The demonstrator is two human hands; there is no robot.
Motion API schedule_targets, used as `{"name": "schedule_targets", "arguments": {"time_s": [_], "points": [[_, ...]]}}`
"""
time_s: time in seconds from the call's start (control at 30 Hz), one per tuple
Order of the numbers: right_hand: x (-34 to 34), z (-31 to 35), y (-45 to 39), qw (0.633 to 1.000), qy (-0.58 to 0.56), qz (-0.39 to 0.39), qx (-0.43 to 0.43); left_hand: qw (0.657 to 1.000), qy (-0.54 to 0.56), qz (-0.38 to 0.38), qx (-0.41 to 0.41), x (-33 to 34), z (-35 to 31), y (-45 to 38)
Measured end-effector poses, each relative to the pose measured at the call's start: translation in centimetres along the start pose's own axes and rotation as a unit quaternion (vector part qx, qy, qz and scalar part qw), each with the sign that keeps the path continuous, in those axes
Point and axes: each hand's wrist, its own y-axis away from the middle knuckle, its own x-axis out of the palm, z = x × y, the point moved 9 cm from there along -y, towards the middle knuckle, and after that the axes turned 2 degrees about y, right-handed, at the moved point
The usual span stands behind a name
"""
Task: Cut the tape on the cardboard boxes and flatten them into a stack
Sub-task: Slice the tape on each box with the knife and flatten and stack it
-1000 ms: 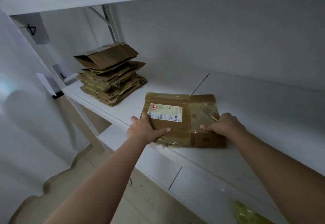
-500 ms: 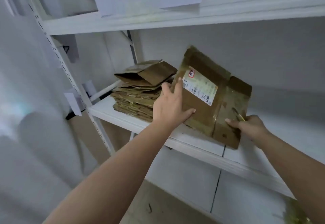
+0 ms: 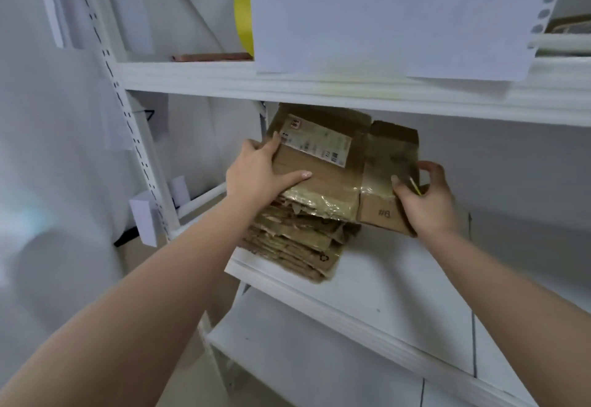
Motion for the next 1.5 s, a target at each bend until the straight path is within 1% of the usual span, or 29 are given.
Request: {"name": "schedule_targets", "arguments": {"time_s": [0.2, 0.33, 0.47, 0.57, 0.63, 0.67, 0.73, 0.8, 0.97, 1.07, 1.17, 1.33, 1.4, 1.5], "points": [[6.6, 4.9, -3.9, 0.999, -0.007, 0.044, -0.006, 0.999, 0.020, -0.020, -0.024, -2.7, 5.6, -5.2], [8.8, 7.1, -5.6, 1.000, 0.005, 0.024, -0.019, 0.998, 0.045, -0.034, -0.024, -2.9, 8.4, -8.8], [9.8, 6.3, -5.8, 1.000, 0.007, 0.010, 0.017, 0.998, 0.062, -0.017, 0.000, -1.0, 8.6, -11.0], [11.6, 3.9, -4.7, 0.997, 0.048, 0.041, 0.050, 0.997, 0.068, 0.042, 0.015, 2.6, 9.9, -11.2], [13.5, 1.5, -2.8, 0.990, 0.092, 0.074, 0.080, 0.991, 0.047, 0.122, 0.008, 6.4, 11.9, -10.3], [14.1, 0.4, -1.8, 0.986, 0.119, 0.076, 0.090, 0.986, 0.032, 0.164, 0.009, 8.4, 13.0, -9.5], [14.4, -0.5, -0.3, 0.979, 0.174, 0.047, 0.095, 0.977, 0.017, 0.213, 0.026, 11.4, 14.5, -8.2], [13.8, 0.2, 0.5, 0.974, 0.205, 0.007, 0.100, 0.974, 0.012, 0.219, 0.051, 12.3, 14.9, -8.5], [11.7, 3.3, 1.3, 0.951, 0.275, -0.060, 0.130, 0.972, -0.014, 0.195, 0.129, 10.9, 13.6, -11.0], [10.4, 4.8, 1.5, 0.943, 0.292, -0.085, 0.138, 0.968, -0.013, 0.200, 0.148, 10.6, 12.7, -12.0], [9.1, 6.7, 1.1, 0.933, 0.324, -0.102, 0.122, 0.966, -0.008, 0.202, 0.158, 9.7, 11.3, -12.8], [8.8, 9.8, -1.0, 0.918, 0.380, -0.078, 0.084, 0.965, 0.023, 0.193, 0.178, 7.9, 7.7, -14.0], [9.7, 10.8, -2.0, 0.901, 0.425, -0.043, 0.069, 0.962, 0.028, 0.198, 0.188, 7.5, 5.7, -14.5], [12.4, 11.0, -3.7, 0.897, 0.439, 0.028, 0.047, 0.950, 0.005, 0.217, 0.223, 8.1, 2.8, -14.8]]}}
